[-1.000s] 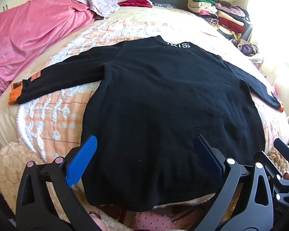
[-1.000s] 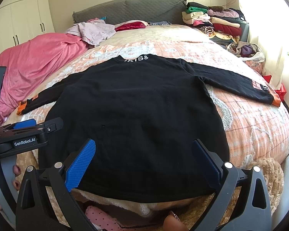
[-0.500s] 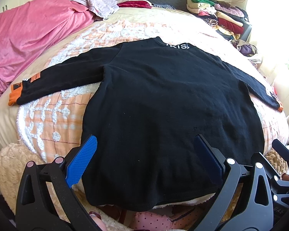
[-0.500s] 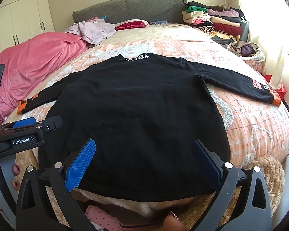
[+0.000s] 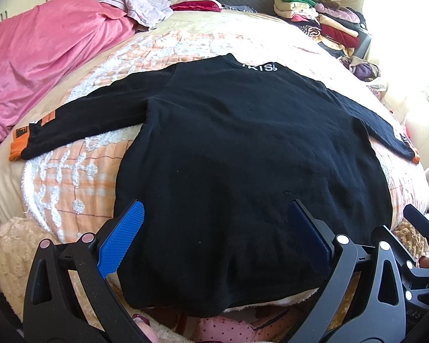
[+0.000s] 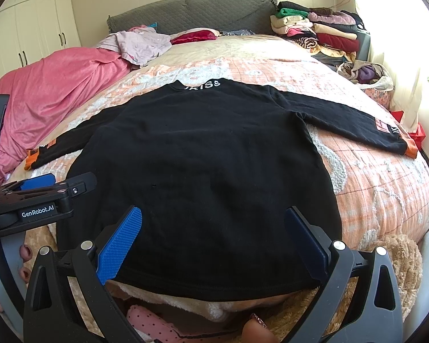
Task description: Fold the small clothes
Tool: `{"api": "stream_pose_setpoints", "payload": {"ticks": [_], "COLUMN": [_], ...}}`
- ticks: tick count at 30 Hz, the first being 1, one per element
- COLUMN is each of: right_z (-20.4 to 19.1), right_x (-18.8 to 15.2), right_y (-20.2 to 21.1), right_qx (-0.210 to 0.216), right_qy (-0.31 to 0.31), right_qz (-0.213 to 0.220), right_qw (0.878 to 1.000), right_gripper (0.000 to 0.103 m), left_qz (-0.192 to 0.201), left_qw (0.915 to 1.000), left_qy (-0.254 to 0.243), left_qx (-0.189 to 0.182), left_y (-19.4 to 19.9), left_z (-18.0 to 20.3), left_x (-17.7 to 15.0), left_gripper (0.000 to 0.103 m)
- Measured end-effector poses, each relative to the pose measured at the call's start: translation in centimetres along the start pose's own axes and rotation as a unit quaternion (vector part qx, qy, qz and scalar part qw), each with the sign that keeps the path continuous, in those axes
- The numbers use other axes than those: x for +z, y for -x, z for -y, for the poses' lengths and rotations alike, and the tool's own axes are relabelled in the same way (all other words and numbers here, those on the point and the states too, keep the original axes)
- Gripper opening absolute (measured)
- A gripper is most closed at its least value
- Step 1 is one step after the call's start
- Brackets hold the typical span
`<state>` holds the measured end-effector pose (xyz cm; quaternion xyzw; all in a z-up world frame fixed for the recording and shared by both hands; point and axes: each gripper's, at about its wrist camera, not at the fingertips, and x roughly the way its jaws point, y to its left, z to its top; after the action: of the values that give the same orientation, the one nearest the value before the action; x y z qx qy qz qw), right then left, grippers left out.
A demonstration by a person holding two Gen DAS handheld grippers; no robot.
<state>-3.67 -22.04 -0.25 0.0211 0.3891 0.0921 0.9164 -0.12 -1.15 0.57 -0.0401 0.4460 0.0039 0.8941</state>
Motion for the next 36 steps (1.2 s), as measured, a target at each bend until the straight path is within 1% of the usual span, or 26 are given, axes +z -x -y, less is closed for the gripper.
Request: {"api": "stream_pose_setpoints", "payload": {"ticks": [11,18,21,24,27,36], "right_z": [0.7,1.6,2.2,2.7,3.5,5.9], "right_x": [0.9,2.1,2.9,4.1,5.6,10.3], "right_y": [-1.1,-2.4,-2.9,-3.3,-3.8,-5.1], "right_qx": [-0.005,-0.013,-0.018,-0.024,-0.029,-0.014], "right_qy": [-0.005,-0.012,-0.018,-0.021,-0.026,-0.065], "right_qz": [-0.009,-0.014,-0.015,-0.014,-0.008,0.001], "right_qw": [1.000,1.000,1.000,0.999,0.999,0.998], "right_gripper": [0.099,0.099,0.099,0.099,0.099,0.099], "left_qz": [0.004,0.000,0.004,0.007,0.008,0.021], "left_qw": [0.9999,0.9999,0.9999,0.9999,0.9997,0.9992], "left_qy": [-0.008,-0.008,-0.010,-0.010,-0.015,-0.029], "left_qx": [-0.004,-0.008,-0.005,-0.007,-0.017,-0.018], "left_y": [-1.0,-2.2,-2.5,-2.9,-3.2,-4.4], "left_z": [0.6,0.5,0.4,0.5,0.7,1.3], "left_x": [1.0,2.4,3.2,4.2,5.3,9.9], "left_gripper": [0.094,0.094,0.094,0.094,0.094,0.094]}}
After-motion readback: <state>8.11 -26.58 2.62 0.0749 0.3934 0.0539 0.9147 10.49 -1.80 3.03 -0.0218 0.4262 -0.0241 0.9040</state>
